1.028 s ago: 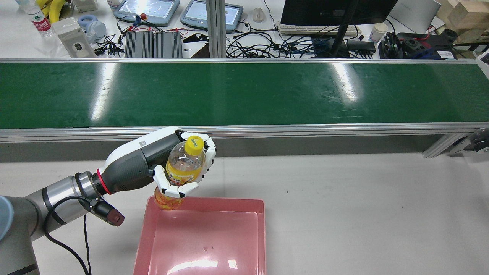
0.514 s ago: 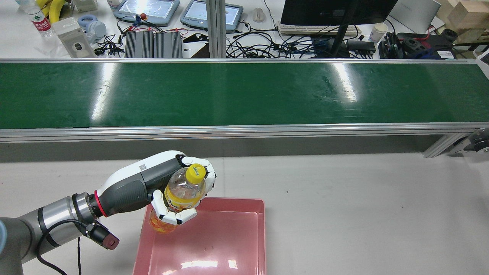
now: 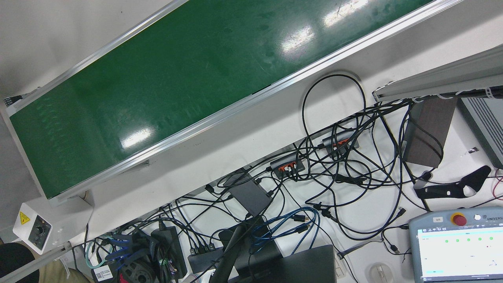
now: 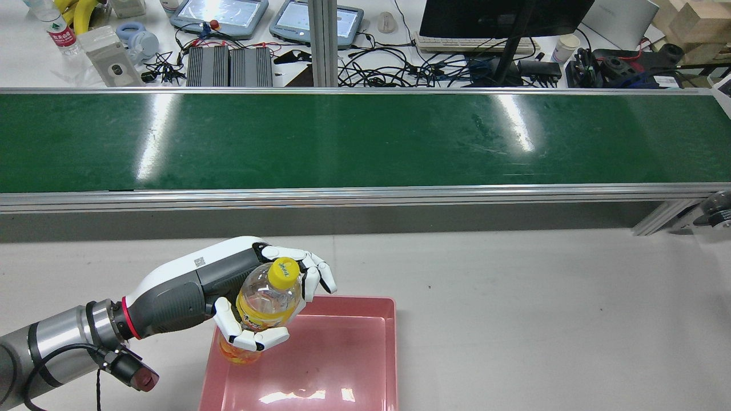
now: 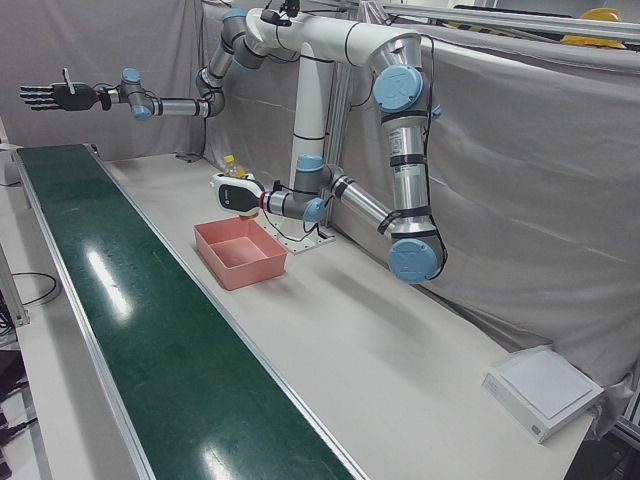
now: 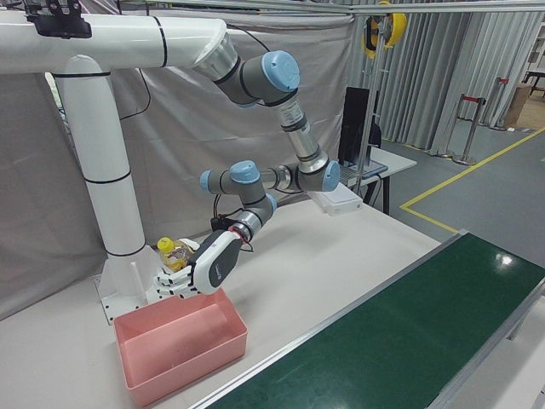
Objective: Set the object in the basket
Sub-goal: 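Lower the bottle into the basket and open the left hand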
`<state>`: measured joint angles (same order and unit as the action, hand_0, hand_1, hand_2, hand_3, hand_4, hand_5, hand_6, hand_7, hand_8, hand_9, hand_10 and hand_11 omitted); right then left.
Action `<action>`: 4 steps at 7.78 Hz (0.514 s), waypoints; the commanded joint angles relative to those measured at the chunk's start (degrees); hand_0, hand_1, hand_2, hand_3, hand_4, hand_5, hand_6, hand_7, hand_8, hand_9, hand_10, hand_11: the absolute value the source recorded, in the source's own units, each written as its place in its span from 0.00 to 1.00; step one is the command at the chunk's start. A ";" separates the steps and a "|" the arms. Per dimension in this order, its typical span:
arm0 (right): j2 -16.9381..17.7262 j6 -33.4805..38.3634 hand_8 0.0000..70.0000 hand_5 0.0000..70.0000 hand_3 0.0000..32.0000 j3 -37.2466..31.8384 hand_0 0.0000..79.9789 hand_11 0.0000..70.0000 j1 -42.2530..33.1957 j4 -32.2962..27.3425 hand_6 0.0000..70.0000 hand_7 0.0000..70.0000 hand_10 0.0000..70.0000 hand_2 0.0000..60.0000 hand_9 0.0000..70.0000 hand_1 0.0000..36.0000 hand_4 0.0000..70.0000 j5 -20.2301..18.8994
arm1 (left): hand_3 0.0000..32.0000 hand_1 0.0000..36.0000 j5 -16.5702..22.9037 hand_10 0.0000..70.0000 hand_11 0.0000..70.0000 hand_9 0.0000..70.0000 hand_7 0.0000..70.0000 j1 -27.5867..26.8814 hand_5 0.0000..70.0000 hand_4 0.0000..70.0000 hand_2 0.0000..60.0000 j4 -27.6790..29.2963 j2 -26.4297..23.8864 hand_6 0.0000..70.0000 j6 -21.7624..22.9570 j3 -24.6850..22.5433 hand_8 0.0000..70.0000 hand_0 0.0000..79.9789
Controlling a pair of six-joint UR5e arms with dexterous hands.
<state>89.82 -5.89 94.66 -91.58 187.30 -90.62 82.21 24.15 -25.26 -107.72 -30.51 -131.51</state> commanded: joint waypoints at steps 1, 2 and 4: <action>0.00 0.00 0.00 0.00 0.00 0.00 0.00 0.00 0.00 0.00 0.00 0.00 0.00 0.00 0.00 0.00 0.00 0.00 | 0.00 0.04 -0.03 0.48 0.69 0.44 0.41 -1.03 0.87 0.32 0.00 -1.54 3.57 0.20 0.02 -2.43 0.30 0.67; 0.00 0.00 0.00 0.00 0.00 0.00 0.00 0.00 0.00 0.00 0.00 0.00 0.00 0.00 0.00 0.00 0.00 0.00 | 0.00 0.06 -0.03 0.45 0.66 0.41 0.41 -1.03 0.84 0.27 0.00 -2.33 3.57 0.18 0.02 -2.61 0.27 0.69; 0.00 0.00 0.00 0.00 0.00 0.00 0.00 0.00 0.00 0.00 0.00 0.00 0.00 0.00 0.00 0.00 0.00 0.00 | 0.00 0.10 -0.11 0.37 0.56 0.25 0.25 -1.03 0.64 0.20 0.00 -2.95 3.57 0.10 -0.16 -3.14 0.18 0.70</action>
<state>89.82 -5.89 94.66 -91.58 187.30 -90.61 82.18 23.23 -27.57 -104.25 -30.53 -134.12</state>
